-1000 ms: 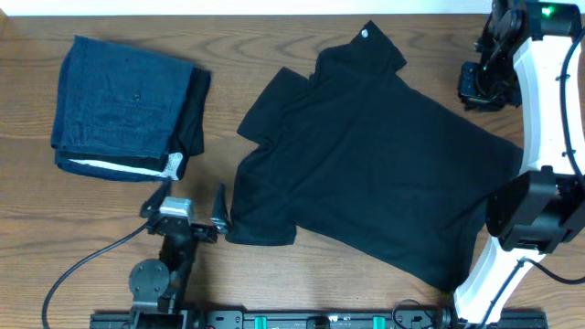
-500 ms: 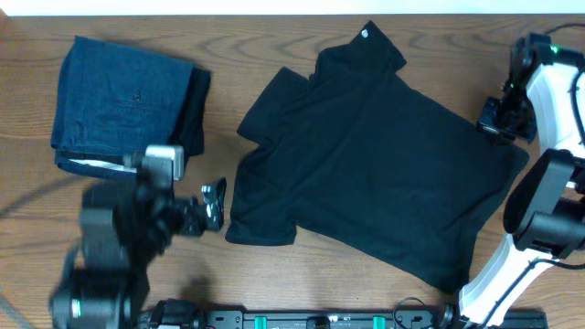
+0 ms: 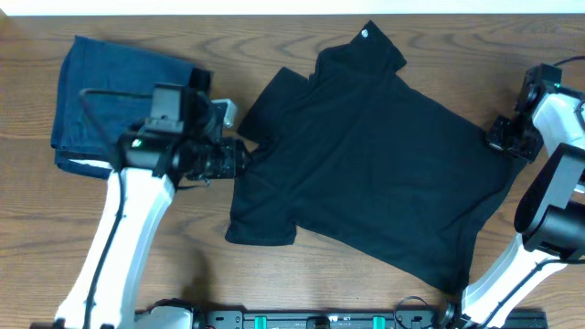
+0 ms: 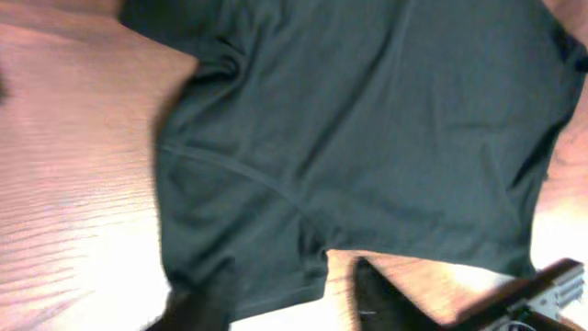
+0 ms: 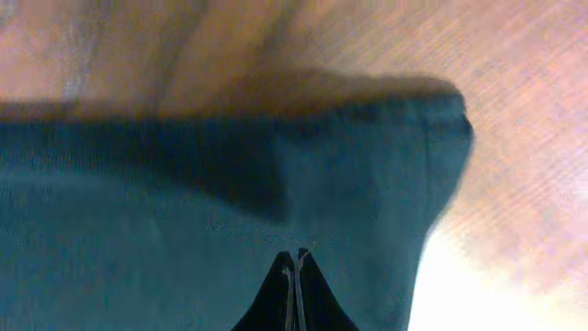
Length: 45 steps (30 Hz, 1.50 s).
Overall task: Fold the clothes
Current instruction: 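Reach the left gripper to the T-shirt's left sleeve near the jeans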
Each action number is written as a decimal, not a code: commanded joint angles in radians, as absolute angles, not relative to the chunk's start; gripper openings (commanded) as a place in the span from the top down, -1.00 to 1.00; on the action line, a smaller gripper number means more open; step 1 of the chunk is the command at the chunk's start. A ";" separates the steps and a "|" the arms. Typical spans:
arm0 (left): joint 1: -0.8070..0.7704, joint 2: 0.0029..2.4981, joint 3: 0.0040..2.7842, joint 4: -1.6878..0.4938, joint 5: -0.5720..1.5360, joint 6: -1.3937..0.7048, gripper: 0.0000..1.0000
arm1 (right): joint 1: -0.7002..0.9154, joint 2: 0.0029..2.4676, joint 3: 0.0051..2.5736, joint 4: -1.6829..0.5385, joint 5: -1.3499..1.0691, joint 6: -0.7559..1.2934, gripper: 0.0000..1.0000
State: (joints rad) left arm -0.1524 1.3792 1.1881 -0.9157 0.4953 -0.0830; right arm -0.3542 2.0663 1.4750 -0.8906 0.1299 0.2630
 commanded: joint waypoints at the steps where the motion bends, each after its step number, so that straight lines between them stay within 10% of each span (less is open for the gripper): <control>1: -0.175 1.458 1.202 -0.918 0.550 -0.084 0.42 | -0.360 2.072 1.431 -0.831 0.119 0.276 0.98; 6: -0.208 1.563 1.202 -0.912 0.545 -0.084 0.80 | -0.360 2.095 1.391 -0.733 0.131 0.276 0.98; 33: -0.233 1.612 1.210 -0.767 0.390 -0.087 0.81 | -0.361 2.280 1.547 -0.052 0.026 0.148 0.78; 36: -0.233 1.571 1.250 -0.802 0.289 -0.088 0.81 | -0.361 2.184 1.620 -0.178 -0.030 0.157 0.55; 45: -0.234 1.545 1.281 -0.746 0.280 -0.092 0.88 | -0.361 1.832 1.676 -0.543 -0.051 0.239 -0.99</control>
